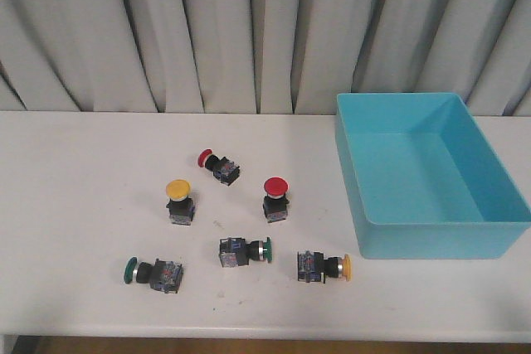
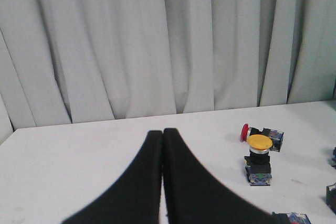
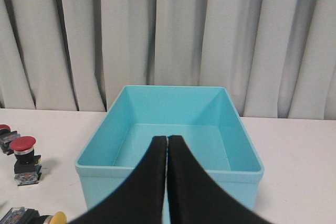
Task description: Pick red and yellow buttons and place in box
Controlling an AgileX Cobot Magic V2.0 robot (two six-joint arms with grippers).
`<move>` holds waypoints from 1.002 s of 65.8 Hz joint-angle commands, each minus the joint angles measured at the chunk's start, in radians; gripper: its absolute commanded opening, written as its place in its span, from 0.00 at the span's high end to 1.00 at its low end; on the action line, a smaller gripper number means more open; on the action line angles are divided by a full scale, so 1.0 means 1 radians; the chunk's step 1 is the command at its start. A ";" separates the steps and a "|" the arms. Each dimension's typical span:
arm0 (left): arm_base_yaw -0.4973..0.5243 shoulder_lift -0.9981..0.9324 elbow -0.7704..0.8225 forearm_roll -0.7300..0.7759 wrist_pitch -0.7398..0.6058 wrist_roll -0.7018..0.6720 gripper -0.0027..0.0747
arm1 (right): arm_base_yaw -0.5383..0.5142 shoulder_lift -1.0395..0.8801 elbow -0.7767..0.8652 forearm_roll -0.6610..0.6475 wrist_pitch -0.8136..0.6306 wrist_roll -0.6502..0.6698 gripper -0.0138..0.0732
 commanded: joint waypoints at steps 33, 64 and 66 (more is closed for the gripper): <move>-0.001 -0.014 0.047 -0.007 -0.081 -0.003 0.97 | -0.008 -0.011 0.007 -0.007 -0.074 -0.010 0.85; -0.001 -0.013 -0.039 -0.043 -0.099 -0.045 0.97 | -0.008 -0.009 -0.066 0.041 -0.039 0.000 0.85; -0.001 -0.012 -0.065 -0.043 -0.096 -0.053 0.97 | -0.008 -0.006 -0.098 0.041 -0.014 -0.001 0.85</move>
